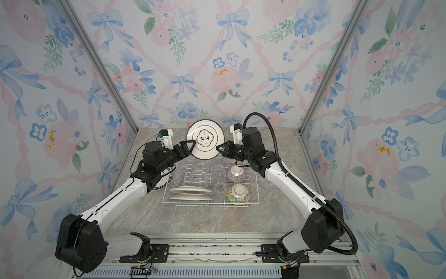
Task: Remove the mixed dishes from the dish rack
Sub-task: 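Grasp the plate rim with the left gripper and release it from the right gripper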
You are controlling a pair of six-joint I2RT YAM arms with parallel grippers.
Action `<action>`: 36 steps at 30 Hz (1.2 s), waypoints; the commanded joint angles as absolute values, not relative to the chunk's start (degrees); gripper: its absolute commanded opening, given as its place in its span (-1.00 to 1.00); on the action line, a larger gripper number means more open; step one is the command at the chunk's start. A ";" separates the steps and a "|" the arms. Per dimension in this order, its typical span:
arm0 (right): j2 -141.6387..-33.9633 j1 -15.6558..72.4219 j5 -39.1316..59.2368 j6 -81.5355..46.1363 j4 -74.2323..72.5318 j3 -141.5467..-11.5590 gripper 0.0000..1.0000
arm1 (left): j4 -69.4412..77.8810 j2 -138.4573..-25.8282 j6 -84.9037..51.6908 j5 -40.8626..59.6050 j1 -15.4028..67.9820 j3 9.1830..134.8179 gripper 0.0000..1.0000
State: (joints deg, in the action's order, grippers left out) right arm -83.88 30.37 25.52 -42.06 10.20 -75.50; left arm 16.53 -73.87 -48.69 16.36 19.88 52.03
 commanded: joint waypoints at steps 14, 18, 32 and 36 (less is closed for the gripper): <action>-83.90 29.88 29.48 -41.97 7.05 -76.20 -0.82 | 19.79 -76.42 -50.27 19.59 20.77 55.11 -0.69; -83.67 29.76 29.53 -41.55 7.33 -76.11 -0.58 | 19.82 -77.30 -50.56 19.93 20.66 55.61 -1.00; -81.29 29.11 25.21 -37.15 9.91 -74.34 0.73 | 19.78 -76.24 -50.71 20.63 16.63 55.40 -1.00; -80.90 29.18 24.07 -36.15 11.27 -74.32 0.87 | 19.78 -74.42 -50.80 20.25 15.02 53.87 -1.00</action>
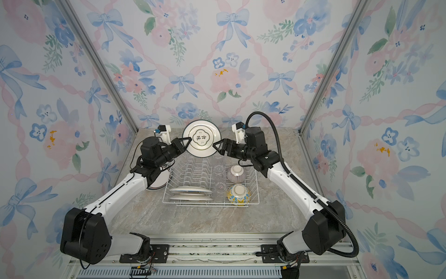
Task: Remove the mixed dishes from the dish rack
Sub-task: 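Grasp the plate rim with the left gripper and release it from the right gripper, then lower the plate onto the table with the left gripper while the right gripper withdraws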
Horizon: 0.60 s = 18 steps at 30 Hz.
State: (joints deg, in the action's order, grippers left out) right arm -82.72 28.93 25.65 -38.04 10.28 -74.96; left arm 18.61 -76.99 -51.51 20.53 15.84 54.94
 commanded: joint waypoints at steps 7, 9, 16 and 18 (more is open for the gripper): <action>-80.18 29.18 22.77 -33.81 12.17 -74.00 0.95 | 19.79 -71.92 -51.24 20.24 11.90 51.45 -1.00; -80.00 29.26 22.45 -33.40 12.49 -74.07 0.94 | 19.78 -71.02 -51.33 19.90 10.88 50.78 -1.00; -78.85 29.54 20.96 -30.95 14.39 -73.52 0.93 | 18.07 -66.58 -52.01 17.63 3.54 47.56 -1.00; -78.41 29.62 20.16 -30.23 15.01 -73.13 0.93 | 17.52 -65.01 -52.11 16.88 0.83 46.22 -1.00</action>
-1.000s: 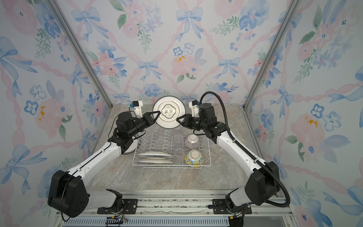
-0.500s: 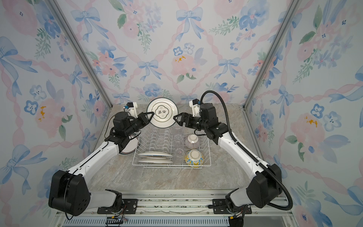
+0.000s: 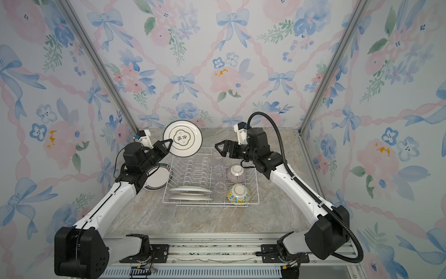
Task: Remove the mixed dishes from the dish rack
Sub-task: 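Lower the plate onto the table with the left gripper while the right gripper withdraws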
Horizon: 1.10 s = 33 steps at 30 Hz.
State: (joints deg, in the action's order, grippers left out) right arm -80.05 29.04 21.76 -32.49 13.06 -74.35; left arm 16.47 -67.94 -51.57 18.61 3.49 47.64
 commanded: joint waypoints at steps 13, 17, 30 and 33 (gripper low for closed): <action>-75.72 29.84 16.25 -26.34 18.58 -70.93 0.93 | 9.18 -57.89 -51.24 11.41 -15.12 39.30 -1.00; -74.85 29.84 15.27 -25.12 19.40 -70.34 0.93 | 8.23 -59.29 -51.06 11.75 -16.70 38.05 -1.00; -73.47 29.76 13.34 -23.03 21.65 -68.63 0.94 | 11.83 -66.78 -50.65 12.66 -22.50 32.37 -1.00; -73.73 29.78 13.33 -22.94 21.96 -68.64 0.94 | 12.02 -69.34 -49.67 13.08 -22.59 32.10 -1.00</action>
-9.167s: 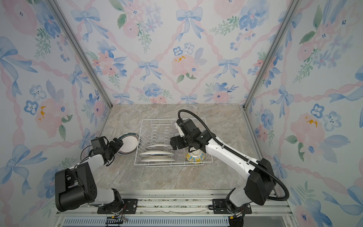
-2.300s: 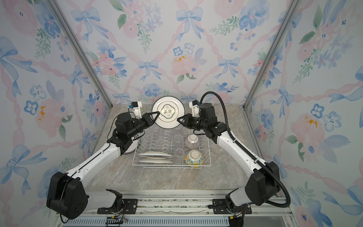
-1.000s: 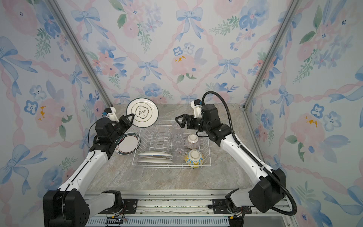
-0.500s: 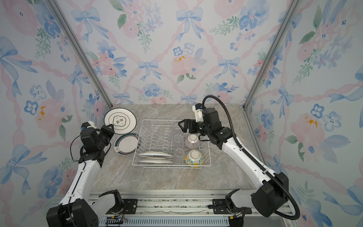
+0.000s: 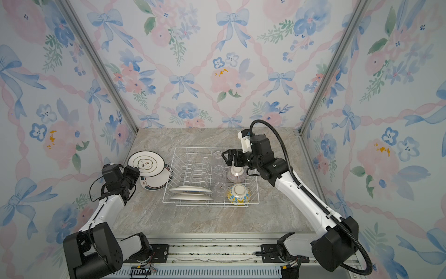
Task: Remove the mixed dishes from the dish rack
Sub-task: 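Lower the plate onto the table with the left gripper while the right gripper withdraws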
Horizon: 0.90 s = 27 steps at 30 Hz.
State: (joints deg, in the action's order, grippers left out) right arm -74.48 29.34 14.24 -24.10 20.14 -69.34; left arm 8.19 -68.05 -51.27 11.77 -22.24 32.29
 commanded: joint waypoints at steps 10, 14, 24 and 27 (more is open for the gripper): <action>-75.38 29.84 13.03 -23.19 22.98 -69.15 0.93 | 12.69 -76.67 -47.91 19.58 -22.59 32.83 -1.00; -76.24 30.77 12.15 -22.07 24.09 -69.68 0.93 | 12.64 -78.23 -47.49 20.08 -22.59 32.78 -1.00; -79.01 36.98 6.14 -16.45 29.11 -73.47 0.94 | 11.01 -80.50 -45.81 20.09 -22.50 32.21 -0.79; -79.54 37.52 5.67 -16.26 29.59 -73.88 0.93 | 10.40 -80.36 -45.31 20.15 -22.50 31.83 -0.74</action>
State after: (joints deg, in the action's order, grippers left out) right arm -78.70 36.91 7.62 -18.02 27.11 -71.81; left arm 10.52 -79.66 -47.03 19.38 -22.35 32.12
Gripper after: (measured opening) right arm 0.967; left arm 0.146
